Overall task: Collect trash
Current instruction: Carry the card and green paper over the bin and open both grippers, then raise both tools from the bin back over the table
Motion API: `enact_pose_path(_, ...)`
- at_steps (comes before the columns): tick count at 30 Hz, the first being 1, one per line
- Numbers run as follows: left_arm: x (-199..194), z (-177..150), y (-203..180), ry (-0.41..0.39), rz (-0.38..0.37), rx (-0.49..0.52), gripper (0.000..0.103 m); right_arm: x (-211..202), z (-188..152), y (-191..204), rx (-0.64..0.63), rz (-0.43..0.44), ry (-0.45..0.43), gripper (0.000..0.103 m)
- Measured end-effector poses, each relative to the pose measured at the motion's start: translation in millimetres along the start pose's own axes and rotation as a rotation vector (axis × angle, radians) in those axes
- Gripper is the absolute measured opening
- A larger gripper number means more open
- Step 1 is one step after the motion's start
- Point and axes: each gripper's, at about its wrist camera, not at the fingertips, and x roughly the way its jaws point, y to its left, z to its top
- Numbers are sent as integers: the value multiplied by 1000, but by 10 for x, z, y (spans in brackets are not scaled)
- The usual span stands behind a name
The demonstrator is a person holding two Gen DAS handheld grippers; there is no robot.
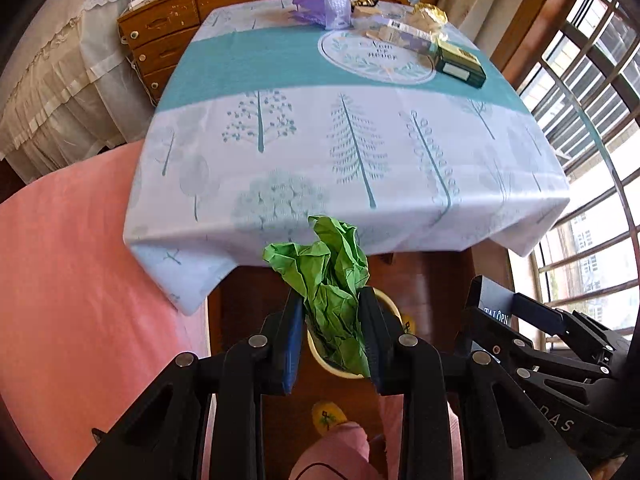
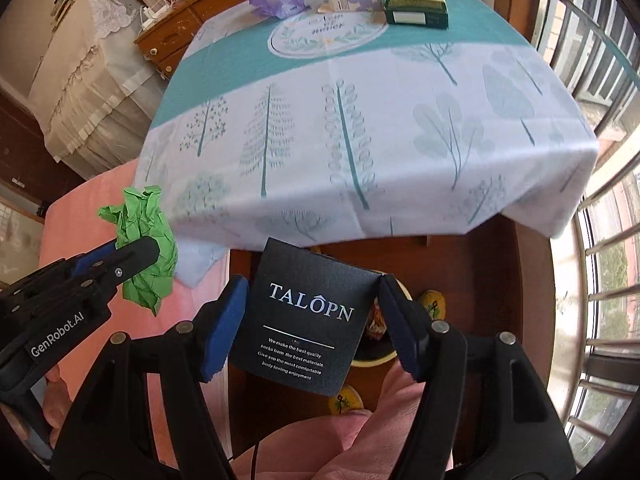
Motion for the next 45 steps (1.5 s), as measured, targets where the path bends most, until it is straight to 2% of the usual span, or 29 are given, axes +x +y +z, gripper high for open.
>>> enact_pose_path(4, 219, -270, -112, 59, -23, 29, 27, 90, -328, -128, 34, -20, 48, 64)
enact_pose_path(8, 603, -421, -255, 105, -52, 35, 27, 332, -548, -402, 86, -30, 89, 64)
enact_pose_path(14, 1421, -668, -395, 186, -85, 44, 27, 1076, -762, -907, 167, -26, 141, 64)
enact_pose_path(21, 2352, -817, -325, 247, -118, -15, 28, 1970, -972, -1308, 197, 11, 196, 65)
enact_pose_path(23, 2565, -846, -304, 263, -106, -20, 35, 2165, -1020, -1398, 205, 21, 202, 65)
enact_pose_path(25, 2737, -868, -284, 280, -96, -27, 37, 2333, -1071, -1471, 219, 43, 212, 65)
enact_pose_path(27, 2853, -890, -245, 284, -81, -35, 49, 2469, -1093, -1527, 229, 62, 219, 65)
enact_pose_path(29, 2940, -904, -207, 279, -70, -49, 84, 2600, -1100, -1587, 243, 82, 235, 66)
enact_pose_path(30, 2965, -916, -179, 273, -71, -58, 86, 2642, -1107, -1602, 248, 81, 239, 66)
enact_pose_path(36, 3061, -1013, -46, 255, -34, -84, 86, 2735, -1132, -1606, 233, 71, 196, 69)
enact_pose_path(41, 2747, -1021, -49, 167, -8, -82, 86, 2601, -1106, -1531, 203, 58, 160, 69)
enact_pose_path(45, 2427, -904, -104, 95, 3, -68, 86, 2380, -1045, -1447, 179, 40, 124, 69)
